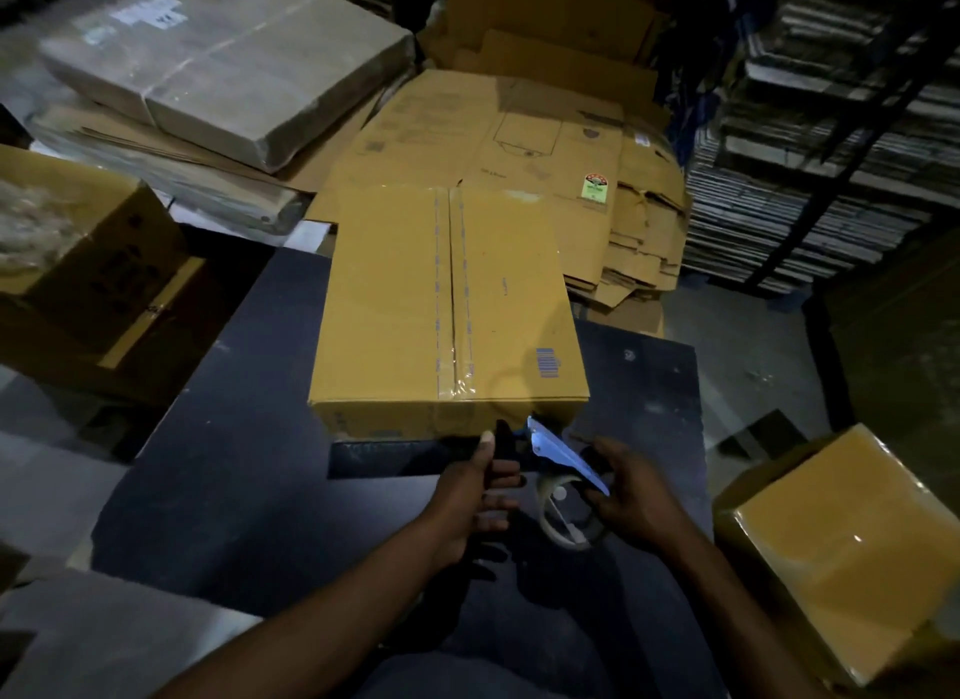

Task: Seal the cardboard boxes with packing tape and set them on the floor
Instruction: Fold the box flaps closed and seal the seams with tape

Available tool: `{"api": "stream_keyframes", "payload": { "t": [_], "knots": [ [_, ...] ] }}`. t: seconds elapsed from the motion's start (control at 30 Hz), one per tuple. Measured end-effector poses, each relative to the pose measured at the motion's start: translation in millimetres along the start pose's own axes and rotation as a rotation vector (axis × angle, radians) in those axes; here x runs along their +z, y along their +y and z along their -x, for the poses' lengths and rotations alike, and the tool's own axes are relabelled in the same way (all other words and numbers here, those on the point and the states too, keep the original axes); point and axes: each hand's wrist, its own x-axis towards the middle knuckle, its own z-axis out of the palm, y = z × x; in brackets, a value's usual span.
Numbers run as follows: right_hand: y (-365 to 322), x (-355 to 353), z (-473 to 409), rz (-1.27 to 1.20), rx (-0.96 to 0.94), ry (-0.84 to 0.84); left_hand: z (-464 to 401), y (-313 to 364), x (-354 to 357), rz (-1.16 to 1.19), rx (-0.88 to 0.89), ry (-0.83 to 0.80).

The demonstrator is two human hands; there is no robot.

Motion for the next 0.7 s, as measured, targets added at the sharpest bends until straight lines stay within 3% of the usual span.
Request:
{"api": "stream_keyframes", "payload": {
  "t": [0.23, 0.33, 0.43, 0.53, 0.63, 0.7],
  "knots": [
    [-90, -1, -20, 0.443, -0.157, -0.039, 28, 47, -50, 0.109, 0.108, -0.088],
    [-127, 1, -32, 0.452, -0.254, -0.002, 36, 56, -85, 0.205, 0.146, -0.111],
    [-170, 5, -45, 0.3, -0.356, -0.015, 42, 62, -118, 0.39, 0.111, -0.092],
    [-208, 12, -60, 0.196, -0.436, -0.067, 46, 66, -143, 0.467, 0.152, 0.039],
    [-234, 21, -76, 0.281, -0.466, -0.257, 39, 70, -172, 0.381, 0.343, 0.285],
    [-244, 20, -88, 0.4, -0.466, -0.228, 35, 76, -196, 0.338, 0.445, 0.42]
  ]
}}
